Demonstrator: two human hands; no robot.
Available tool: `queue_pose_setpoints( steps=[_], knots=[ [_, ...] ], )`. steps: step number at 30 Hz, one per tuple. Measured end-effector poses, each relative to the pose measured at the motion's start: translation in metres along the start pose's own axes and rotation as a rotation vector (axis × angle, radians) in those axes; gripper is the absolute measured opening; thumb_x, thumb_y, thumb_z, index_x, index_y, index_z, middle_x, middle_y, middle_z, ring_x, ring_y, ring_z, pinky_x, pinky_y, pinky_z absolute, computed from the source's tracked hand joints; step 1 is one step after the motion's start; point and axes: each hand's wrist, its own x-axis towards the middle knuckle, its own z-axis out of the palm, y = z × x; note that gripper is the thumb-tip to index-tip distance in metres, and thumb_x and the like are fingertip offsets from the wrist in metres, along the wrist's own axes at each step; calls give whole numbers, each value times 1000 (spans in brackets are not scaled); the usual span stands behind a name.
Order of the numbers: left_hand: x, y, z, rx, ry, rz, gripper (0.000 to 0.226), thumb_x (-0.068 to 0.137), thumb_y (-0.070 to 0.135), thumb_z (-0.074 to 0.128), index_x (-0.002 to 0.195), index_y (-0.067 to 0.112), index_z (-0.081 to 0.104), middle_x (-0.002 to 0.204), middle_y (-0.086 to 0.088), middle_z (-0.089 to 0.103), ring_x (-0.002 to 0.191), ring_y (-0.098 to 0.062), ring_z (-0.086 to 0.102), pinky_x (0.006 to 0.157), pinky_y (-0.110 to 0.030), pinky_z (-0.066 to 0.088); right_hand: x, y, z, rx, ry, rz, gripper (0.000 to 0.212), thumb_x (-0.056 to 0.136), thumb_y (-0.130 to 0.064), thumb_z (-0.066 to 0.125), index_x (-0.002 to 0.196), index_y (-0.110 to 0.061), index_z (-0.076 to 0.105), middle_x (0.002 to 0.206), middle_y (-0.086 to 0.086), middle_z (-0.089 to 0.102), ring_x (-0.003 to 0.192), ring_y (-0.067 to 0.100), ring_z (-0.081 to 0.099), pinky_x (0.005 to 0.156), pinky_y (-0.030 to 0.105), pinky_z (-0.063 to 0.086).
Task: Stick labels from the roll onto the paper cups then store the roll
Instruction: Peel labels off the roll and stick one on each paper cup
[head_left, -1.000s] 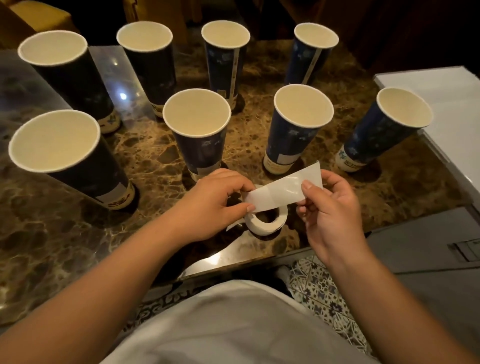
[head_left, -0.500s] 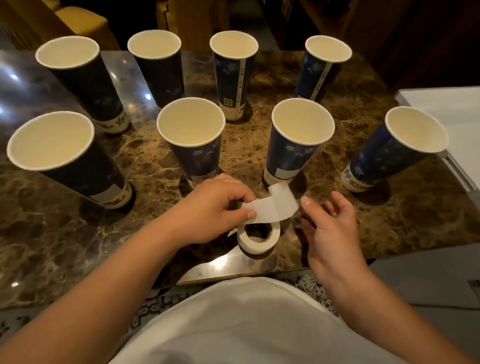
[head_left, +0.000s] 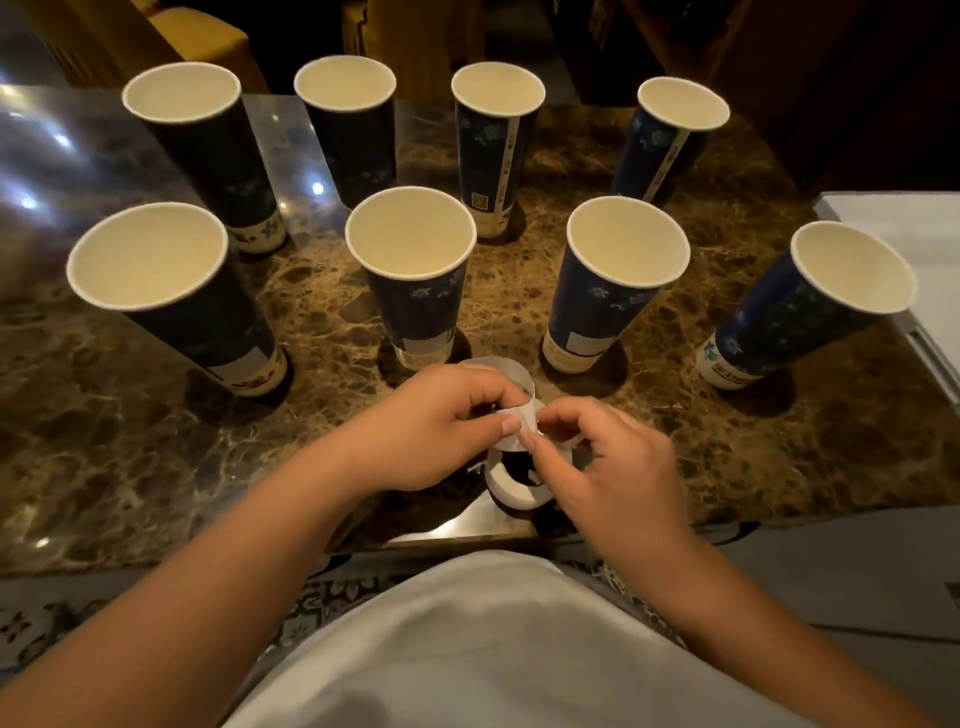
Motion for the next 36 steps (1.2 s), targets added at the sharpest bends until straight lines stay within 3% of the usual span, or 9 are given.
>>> queue_pose_setpoints(
  steps=[8,17,20,23,27,29,32,34,36],
  knots=[
    [-4,1,0,22,6,0,17,95,20,60,94,34,71,85,18,66,85,-3,62,77,-20,50,2,6,0,-117,-1,-162,24,92,-33,61,88,-12,73,76,0,71,65,15,65,53,35,52],
    [-5,2,2,46,43,-44,13,92,23,64,91,32,73,85,15,69,82,-5,64,78,-33,55,6,7,-1,-312,-35,-247,25,92,-27,59,73,-15,69,62,-1,64,53,18,57,47,35,46],
    [-7,2,4,10,109,-87,13,94,24,62,97,31,73,89,15,69,82,-5,65,78,-34,57,11,4,-4,-159,-26,-115,13,87,-19,65,76,-16,70,61,-3,64,53,13,57,47,33,47],
    [-8,2,8,-4,189,-153,12,94,24,60,99,30,70,87,11,70,75,-8,67,70,-37,59,17,2,-11,112,2,194,14,83,-10,67,73,-18,70,58,-4,62,54,11,57,51,25,49],
    [-8,2,16,24,301,-217,12,95,25,59,102,31,66,85,11,66,71,-8,62,67,-31,57,22,5,-25,264,59,368,16,86,-11,63,71,-17,68,61,1,62,61,18,59,57,34,54],
    [-7,5,19,83,364,-234,22,94,25,60,115,31,61,96,14,63,79,-4,60,71,-23,53,24,5,-31,223,110,311,15,87,-12,64,73,-17,69,60,-1,61,59,14,58,56,25,52],
    [-7,17,20,231,519,-171,35,90,31,62,124,28,55,112,13,56,96,-1,54,81,-21,50,25,6,-35,-50,176,-19,11,90,-10,63,85,-12,73,63,-1,66,55,8,58,52,17,48],
    [-8,29,18,145,578,-146,17,88,38,58,100,28,64,92,12,61,81,-4,56,72,-24,52,23,10,-33,-233,190,-250,15,93,-13,61,93,-7,75,71,3,72,59,11,63,56,19,50],
    [-4,37,14,-191,471,-295,29,90,46,54,81,24,69,75,2,65,69,-13,59,65,-32,54,21,15,-31,-305,205,-388,18,94,-13,61,96,-3,75,79,7,75,66,16,69,64,23,52]
  ],
)
